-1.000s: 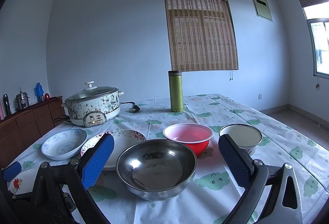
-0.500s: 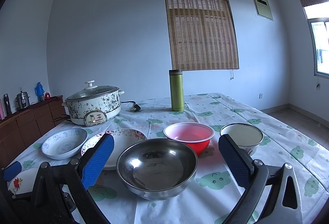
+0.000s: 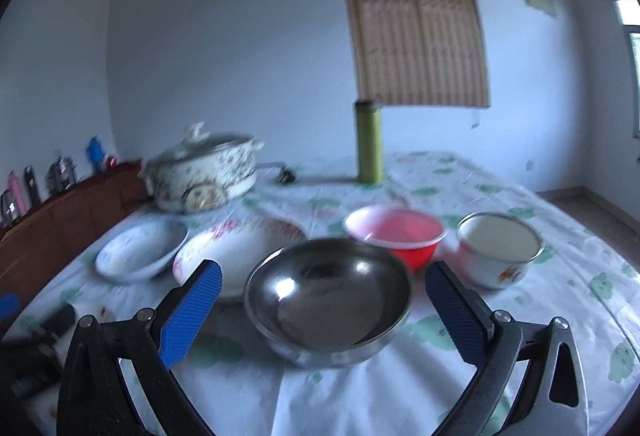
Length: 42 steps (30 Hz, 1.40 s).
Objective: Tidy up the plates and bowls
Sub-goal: 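Move the right gripper to the red-flower plate rim and close on it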
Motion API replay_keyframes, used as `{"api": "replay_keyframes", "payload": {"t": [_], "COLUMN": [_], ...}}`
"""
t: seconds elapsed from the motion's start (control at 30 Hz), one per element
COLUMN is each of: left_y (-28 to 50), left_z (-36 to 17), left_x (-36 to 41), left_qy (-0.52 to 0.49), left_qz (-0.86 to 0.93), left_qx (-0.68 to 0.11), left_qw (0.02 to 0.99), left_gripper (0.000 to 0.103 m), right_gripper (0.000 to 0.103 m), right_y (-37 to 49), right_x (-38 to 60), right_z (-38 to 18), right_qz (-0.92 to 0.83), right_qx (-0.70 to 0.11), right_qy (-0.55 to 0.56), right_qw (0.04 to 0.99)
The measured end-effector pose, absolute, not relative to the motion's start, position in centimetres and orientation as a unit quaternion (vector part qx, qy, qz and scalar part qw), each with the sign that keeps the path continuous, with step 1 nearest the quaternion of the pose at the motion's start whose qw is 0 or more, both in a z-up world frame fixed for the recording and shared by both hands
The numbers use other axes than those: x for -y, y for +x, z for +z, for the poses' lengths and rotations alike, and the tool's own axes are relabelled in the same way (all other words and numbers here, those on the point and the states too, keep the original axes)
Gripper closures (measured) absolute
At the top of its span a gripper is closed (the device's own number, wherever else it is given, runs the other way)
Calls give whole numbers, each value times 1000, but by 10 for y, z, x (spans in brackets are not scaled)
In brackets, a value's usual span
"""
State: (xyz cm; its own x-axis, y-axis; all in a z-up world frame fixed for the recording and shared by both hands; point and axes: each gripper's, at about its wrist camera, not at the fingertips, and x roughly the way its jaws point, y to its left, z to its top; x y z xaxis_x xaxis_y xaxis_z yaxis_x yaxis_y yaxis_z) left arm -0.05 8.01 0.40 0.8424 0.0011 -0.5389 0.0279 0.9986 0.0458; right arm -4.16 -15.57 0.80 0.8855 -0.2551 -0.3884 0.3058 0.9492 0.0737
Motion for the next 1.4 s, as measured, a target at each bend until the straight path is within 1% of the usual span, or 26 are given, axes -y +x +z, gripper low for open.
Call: {"api": "replay_keyframes", "payload": {"t": [0.07,0.17,0.27,0.3,0.33,0.37,0.43,0.53,0.57,0.6,0.63,0.67,0.77,0.83,0.87,0.9,0.93,0.97,1.03,1.17,1.23,1.27,1.33,1.4], "left_y": [0,4,9,10,11,13,14,16,17,18,19,20,21,23,23,24,25,26,29,31,31,32,33,32], "left_z": [4,1,-4,-6,-8,-10,-13,-18,-19,-21,-23,-25,-30,-32,-33,-35,-36,-37,-40,-46,-49,-50,-53,-53], "left_x": [-96,-124,-151,-158,-163,-168,-171,-173,-173,-173,-174,-174,-177,-175,-175,-173,-173,-172,-172,-171,-171,-171,-167,-165], "left_qy": [33,45,38,34,31,26,19,10,8,6,2,-2,-17,-20,-20,-20,-22,-24,-26,-36,-41,-43,-46,-45], "left_qz": [0,25,36,39,40,36,27,13,8,3,-3,-9,-21,-26,-29,-35,-38,-40,-40,-50,-54,-56,-65,-67], "left_qx": [-289,-307,-327,-332,-337,-343,-352,-365,-370,-375,-381,-387,-403,-409,-411,-417,-422,-427,-432,-447,-451,-453,-459,-458], "left_qw": [957,950,944,942,940,938,935,931,929,927,924,922,915,912,911,908,906,903,900,893,890,889,885,885], "left_gripper": [0,0,0,0,1,2,3,6,11,16,19,21,21,25,31,37,39,42,45,51,54,56,61,64], "right_gripper": [1,1,2,8,17,21,36,42,44,48,51,51,52,52,53,58,62,63,66,68,73,74,81,81], "right_y": [-39,-42,-41,-38,-34,-28,-19,-8,-5,-2,-2,1,0,1,1,3,6,8,10,12,13,13,15,15], "right_x": [154,152,146,143,139,132,118,97,89,81,76,67,54,52,50,50,48,46,41,39,38,38,36,34], "right_z": [5,4,3,3,2,0,-4,-13,-15,-18,-21,-26,-33,-34,-35,-37,-40,-42,-46,-50,-51,-51,-51,-52], "right_qz": [-128,-107,-64,-50,-34,-12,28,77,97,112,121,134,148,152,156,159,164,169,172,179,185,189,198,199], "right_qx": [-203,-199,-213,-223,-235,-256,-291,-330,-345,-356,-362,-374,-389,-397,-404,-411,-420,-427,-436,-444,-446,-446,-447,-446], "right_qy": [69,83,104,106,105,100,96,94,93,92,92,90,83,84,88,90,93,95,88,92,96,99,101,99], "right_qw": [968,971,969,968,966,961,951,936,929,923,920,914,905,901,897,893,887,883,879,873,871,869,867,867]}}
